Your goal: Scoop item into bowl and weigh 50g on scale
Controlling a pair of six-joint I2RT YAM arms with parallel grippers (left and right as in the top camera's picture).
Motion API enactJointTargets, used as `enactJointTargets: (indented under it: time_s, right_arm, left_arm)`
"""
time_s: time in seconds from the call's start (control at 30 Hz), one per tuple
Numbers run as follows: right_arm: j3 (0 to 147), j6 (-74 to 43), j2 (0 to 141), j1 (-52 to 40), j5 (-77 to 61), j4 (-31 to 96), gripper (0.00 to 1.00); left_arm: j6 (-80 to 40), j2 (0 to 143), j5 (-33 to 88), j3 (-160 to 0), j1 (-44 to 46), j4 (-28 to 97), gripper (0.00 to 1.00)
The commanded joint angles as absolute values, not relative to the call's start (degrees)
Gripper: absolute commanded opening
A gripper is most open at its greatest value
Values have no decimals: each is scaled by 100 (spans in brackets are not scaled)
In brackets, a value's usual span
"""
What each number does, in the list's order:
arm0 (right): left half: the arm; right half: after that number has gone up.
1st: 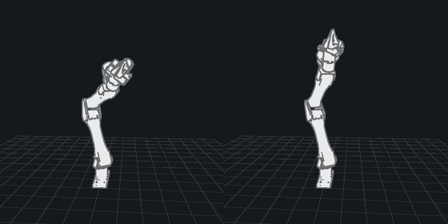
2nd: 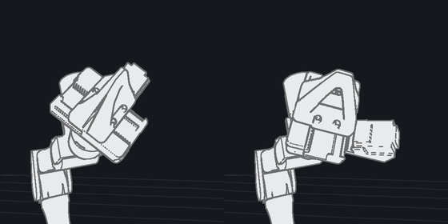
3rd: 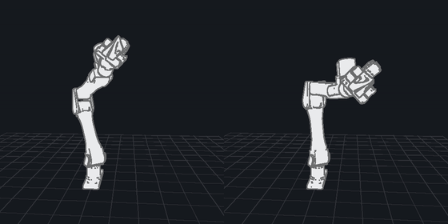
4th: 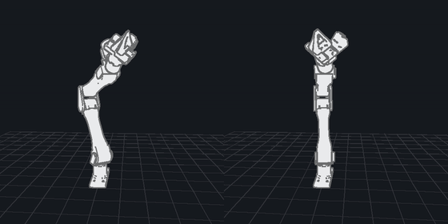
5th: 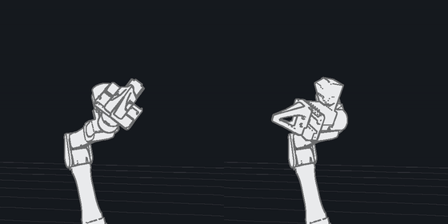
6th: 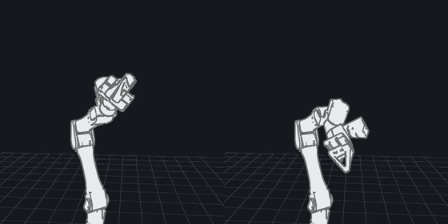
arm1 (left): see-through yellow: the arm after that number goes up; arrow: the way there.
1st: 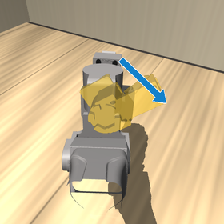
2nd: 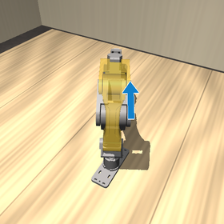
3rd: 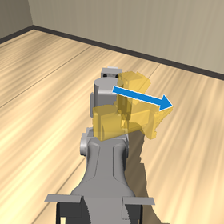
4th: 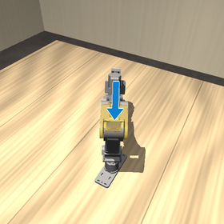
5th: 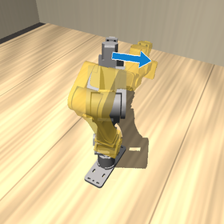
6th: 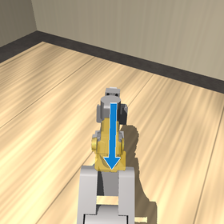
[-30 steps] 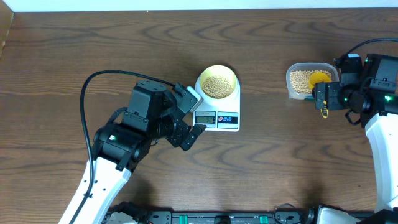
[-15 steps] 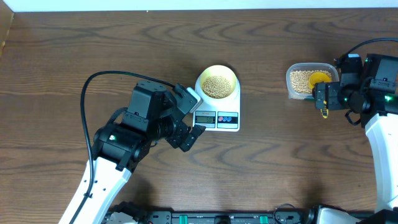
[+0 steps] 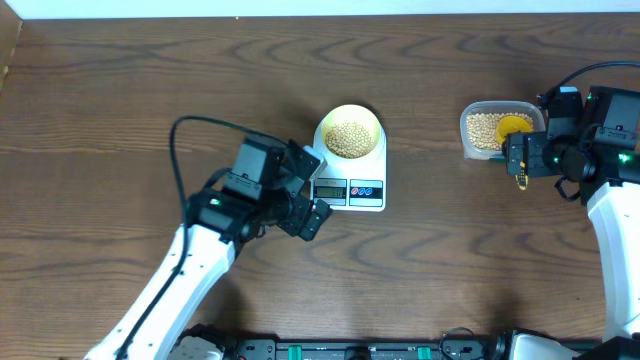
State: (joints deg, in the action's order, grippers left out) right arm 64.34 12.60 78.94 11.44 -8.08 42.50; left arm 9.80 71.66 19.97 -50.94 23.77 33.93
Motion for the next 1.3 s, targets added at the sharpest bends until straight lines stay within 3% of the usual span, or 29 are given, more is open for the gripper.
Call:
enactJointTargets:
  time_s: [0.0,0.37,1.27]
  right_arm:
    - [6556,1334,7826,1175,-805,4265,99]
    - [6556,1334,7826,1175,-805,4265,99]
    - [6556,1337,7826,1175,-805,4265,99]
  left_arm:
    - [224,7262,1518,-4672,2585,2980,94]
    - [-1035,7266,-421,-4097,3717,2471,94]
    - [-1210,7255,-711,-4093,3734,2005,94]
